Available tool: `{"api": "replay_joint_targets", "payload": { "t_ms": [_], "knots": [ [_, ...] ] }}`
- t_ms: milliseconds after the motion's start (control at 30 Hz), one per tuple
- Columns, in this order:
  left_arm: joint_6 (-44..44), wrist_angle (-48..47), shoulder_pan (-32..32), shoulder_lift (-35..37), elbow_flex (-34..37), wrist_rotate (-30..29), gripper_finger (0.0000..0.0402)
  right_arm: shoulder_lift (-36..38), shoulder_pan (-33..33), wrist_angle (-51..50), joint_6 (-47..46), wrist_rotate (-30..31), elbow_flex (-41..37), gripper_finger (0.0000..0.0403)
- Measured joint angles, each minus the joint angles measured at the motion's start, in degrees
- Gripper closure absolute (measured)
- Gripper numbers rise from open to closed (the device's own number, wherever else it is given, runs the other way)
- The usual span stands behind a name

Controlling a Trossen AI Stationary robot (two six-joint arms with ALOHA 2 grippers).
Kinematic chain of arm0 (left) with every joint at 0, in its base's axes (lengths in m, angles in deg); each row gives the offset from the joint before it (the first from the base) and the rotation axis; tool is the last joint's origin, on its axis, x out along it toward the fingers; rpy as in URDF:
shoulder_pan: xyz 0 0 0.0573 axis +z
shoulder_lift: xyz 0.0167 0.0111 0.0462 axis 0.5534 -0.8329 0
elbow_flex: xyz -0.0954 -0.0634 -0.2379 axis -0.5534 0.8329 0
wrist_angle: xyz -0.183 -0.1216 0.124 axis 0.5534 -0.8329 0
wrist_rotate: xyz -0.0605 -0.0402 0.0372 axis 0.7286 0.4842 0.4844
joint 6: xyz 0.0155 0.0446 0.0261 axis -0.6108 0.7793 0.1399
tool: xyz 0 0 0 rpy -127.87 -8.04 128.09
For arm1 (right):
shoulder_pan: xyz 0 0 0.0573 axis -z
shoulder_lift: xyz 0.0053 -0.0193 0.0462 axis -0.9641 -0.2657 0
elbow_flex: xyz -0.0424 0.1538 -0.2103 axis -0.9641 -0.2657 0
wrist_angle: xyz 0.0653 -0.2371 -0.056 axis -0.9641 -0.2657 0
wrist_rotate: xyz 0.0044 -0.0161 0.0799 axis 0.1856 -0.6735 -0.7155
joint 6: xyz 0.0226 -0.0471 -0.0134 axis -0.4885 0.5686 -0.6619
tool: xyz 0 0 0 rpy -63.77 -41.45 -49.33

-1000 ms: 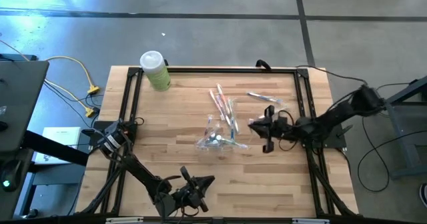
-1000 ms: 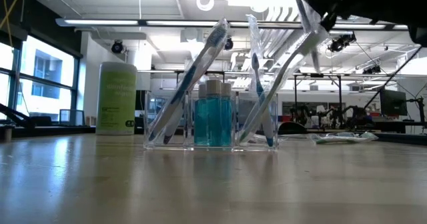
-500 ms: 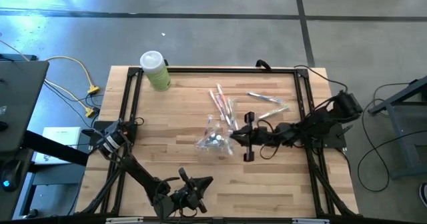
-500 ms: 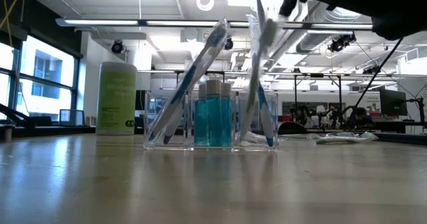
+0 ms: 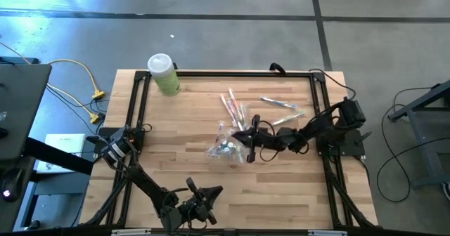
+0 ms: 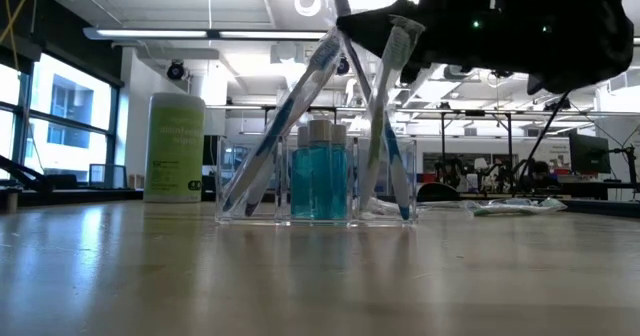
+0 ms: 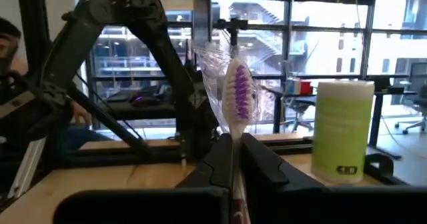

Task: Pick & Place toothbrushing station
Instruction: Put the violet toothbrush into the transparent organizer, then put the green toothbrush into the transparent organizer

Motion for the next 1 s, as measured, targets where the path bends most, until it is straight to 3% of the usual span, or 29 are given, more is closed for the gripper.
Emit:
{"api": "replay_joint_targets", "payload": {
  "t_ms": [267,467,800,1000],
  "knots": [
    [-0.18,0.00,0.00,0.00,0.00,-0.47,0.0379,-1.03,-5.42,-5.54,-1.06,10.45,-1.08,0.0396],
    [-1.14,0.00,0.00,0.00,0.00,-0.02,0.0379,-0.99,-8.71,-10.31,-0.41,12.42,-1.09,0.0376],
    [-1.49,0.02,0.36,0.00,0.00,1.50,0.0379,-0.91,-11.48,-16.88,0.73,19.31,-1.11,0.0285],
    [-1.44,0.02,0.46,0.00,0.00,1.30,0.0379,4.10,-16.34,-19.57,7.38,30.35,-1.11,0.0220]
  ]
}}
